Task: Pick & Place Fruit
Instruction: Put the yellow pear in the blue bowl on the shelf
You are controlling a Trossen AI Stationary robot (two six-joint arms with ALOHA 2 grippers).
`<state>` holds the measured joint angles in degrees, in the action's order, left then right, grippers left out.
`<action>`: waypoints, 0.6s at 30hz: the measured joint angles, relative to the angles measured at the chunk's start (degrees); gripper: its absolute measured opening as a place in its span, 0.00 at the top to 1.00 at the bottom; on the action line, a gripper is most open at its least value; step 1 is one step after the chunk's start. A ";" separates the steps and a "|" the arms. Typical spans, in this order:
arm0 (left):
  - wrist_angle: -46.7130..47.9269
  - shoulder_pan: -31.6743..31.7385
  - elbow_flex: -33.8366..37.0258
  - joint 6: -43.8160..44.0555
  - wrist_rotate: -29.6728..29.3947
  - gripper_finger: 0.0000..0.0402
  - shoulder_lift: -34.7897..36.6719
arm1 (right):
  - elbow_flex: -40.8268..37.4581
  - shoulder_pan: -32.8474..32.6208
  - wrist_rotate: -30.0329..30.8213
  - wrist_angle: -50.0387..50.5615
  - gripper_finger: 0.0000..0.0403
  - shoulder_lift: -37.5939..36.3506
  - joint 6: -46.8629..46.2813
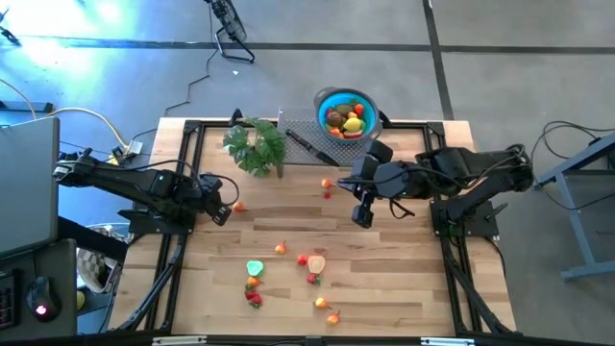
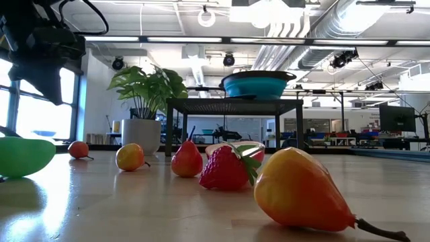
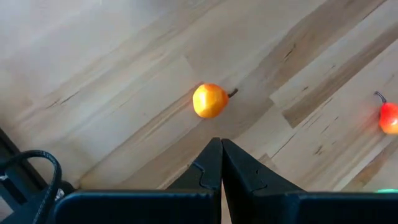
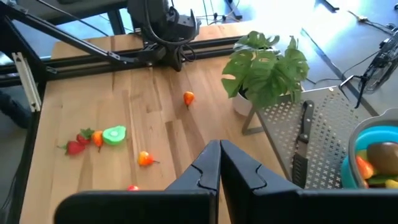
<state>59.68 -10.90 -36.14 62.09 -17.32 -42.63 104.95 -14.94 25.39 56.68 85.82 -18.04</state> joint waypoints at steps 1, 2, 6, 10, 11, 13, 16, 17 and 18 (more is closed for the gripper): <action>0.02 0.00 0.00 0.16 0.00 1.00 0.00 | 0.00 -0.12 0.00 0.01 0.99 0.02 -0.01; 0.01 0.00 0.00 1.13 -0.05 1.00 0.00 | 0.00 -0.13 0.01 0.02 0.99 0.02 0.05; 0.18 0.00 0.00 3.12 -0.20 0.93 0.00 | 0.00 -0.10 0.03 0.11 0.99 0.02 0.15; 0.50 0.00 0.00 5.36 -0.22 0.78 0.00 | 0.00 -0.09 0.02 0.14 0.99 0.02 0.23; 0.52 0.00 0.00 6.11 -0.22 0.74 0.00 | 0.00 -0.09 0.02 0.12 0.99 0.02 0.23; 0.52 0.00 0.00 7.83 -0.22 0.64 0.00 | 0.00 -0.09 0.02 0.13 0.99 0.02 0.23; 0.50 0.00 0.00 9.99 -0.22 0.49 0.00 | 0.00 -0.09 0.02 0.14 0.99 0.02 0.24; 0.50 0.00 0.00 10.41 -0.19 0.45 0.00 | 0.00 -0.09 0.02 0.14 0.99 0.02 0.25; 0.50 0.00 0.00 10.71 -0.11 0.40 0.00 | 0.00 -0.09 0.02 0.13 0.99 0.02 0.24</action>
<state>60.18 -10.90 -36.14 72.79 -17.43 -42.63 104.95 -15.03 25.41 56.81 85.84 -17.79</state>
